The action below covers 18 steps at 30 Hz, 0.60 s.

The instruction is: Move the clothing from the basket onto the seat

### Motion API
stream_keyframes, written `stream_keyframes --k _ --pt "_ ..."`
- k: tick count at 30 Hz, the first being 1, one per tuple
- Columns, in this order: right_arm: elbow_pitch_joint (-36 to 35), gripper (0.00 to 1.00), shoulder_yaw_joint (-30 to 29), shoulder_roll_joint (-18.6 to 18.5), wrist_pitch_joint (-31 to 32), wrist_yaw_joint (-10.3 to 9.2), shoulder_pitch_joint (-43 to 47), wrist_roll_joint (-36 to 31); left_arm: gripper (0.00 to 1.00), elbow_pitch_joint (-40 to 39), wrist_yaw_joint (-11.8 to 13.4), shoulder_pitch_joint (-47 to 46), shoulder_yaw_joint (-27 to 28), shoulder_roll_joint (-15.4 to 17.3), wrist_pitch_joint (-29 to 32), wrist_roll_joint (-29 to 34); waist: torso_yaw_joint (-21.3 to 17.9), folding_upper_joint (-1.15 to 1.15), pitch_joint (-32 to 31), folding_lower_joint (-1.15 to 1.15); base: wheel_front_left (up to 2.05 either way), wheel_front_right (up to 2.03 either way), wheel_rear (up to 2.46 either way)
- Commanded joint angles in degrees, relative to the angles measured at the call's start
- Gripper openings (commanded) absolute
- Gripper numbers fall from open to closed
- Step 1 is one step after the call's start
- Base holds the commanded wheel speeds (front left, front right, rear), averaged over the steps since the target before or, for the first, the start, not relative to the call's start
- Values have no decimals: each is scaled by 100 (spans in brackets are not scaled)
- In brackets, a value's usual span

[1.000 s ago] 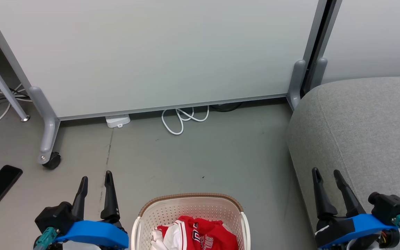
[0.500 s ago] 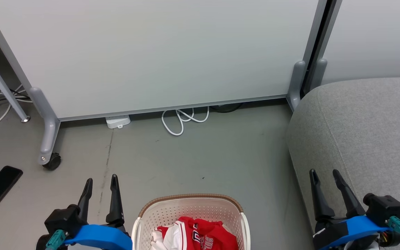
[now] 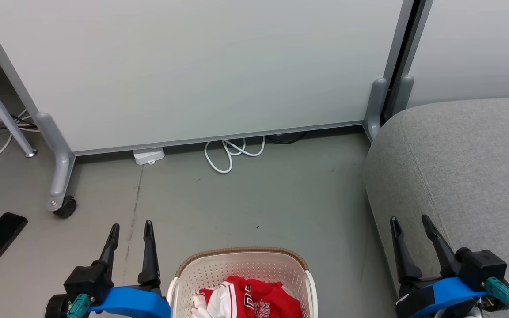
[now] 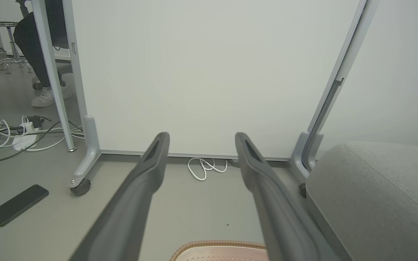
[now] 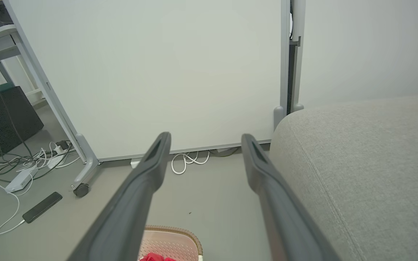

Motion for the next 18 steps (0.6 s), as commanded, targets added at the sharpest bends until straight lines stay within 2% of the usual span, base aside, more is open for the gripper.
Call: stream_keyframes --k 1,18 --pt "-6 100 8 -33 -41 13 -9 -135 100 -9 -4 -2 -23 5 -52 120 -2 0 0 0 0 0 0" --pt "-54 100 57 -35 -194 14 40 -599 100 65 51 24 -30 -18 -187 503 -20 0 -1 0 0 0 0"
